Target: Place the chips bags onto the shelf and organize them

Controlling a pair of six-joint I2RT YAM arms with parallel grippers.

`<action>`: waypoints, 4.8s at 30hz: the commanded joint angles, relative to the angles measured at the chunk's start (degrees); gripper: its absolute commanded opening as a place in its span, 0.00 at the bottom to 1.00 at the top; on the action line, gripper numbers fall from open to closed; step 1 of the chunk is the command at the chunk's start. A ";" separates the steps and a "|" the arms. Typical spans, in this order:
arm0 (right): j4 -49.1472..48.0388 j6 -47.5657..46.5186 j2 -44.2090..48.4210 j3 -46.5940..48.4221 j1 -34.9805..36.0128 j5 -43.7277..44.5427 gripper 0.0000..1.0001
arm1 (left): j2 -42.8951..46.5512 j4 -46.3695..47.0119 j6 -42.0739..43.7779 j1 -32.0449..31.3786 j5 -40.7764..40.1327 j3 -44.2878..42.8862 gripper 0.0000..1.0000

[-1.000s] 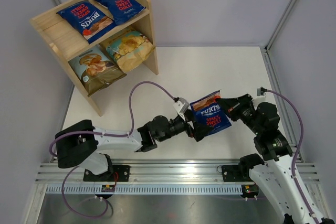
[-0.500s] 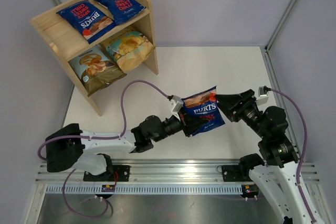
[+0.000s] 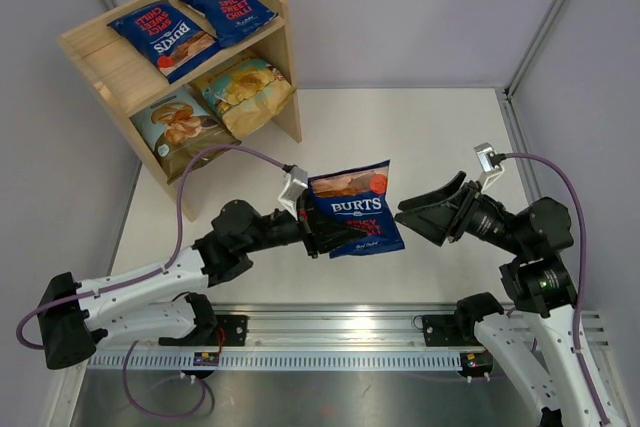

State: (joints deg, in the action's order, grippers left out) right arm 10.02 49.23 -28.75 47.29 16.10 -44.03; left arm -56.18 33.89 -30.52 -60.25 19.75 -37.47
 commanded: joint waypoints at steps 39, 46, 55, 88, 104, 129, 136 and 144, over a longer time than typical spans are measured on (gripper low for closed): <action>-26.36 15.44 -2.89 -2.99 -0.01 1.65 0.08 | -0.87 -2.00 -10.52 0.40 -3.11 -4.73 0.81; -32.25 24.77 -3.16 -7.73 -0.10 6.06 0.08 | 0.46 5.39 -11.57 -1.01 -11.39 -1.46 0.59; -33.31 27.76 -1.92 -10.46 -0.01 7.38 0.07 | 0.29 10.76 -13.07 -1.19 -17.20 -0.14 0.47; 11.78 0.51 -0.69 0.26 -0.10 28.65 0.97 | 8.47 -55.63 -9.38 11.46 -39.77 -38.96 0.00; 15.38 -1.42 0.10 0.44 -0.10 31.29 0.97 | -9.64 -73.88 -19.22 66.25 -7.90 -71.42 0.00; 14.41 -1.33 0.45 -3.61 -0.10 31.20 0.98 | -14.74 -90.57 -16.59 87.58 -3.76 -83.64 0.00; 15.03 -1.42 1.07 -3.69 -0.10 31.29 0.98 | -17.29 -94.27 -14.48 87.67 -5.68 -86.89 0.00; 14.24 -0.37 1.42 -4.48 -0.10 30.67 0.98 | -19.75 -94.27 -15.09 87.67 -3.84 -87.59 0.00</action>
State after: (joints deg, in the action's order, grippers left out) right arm 26.35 48.49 -27.94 43.03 16.10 -14.04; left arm -75.37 -61.95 -46.13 27.11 14.68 -122.26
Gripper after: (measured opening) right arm 0.979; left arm 0.174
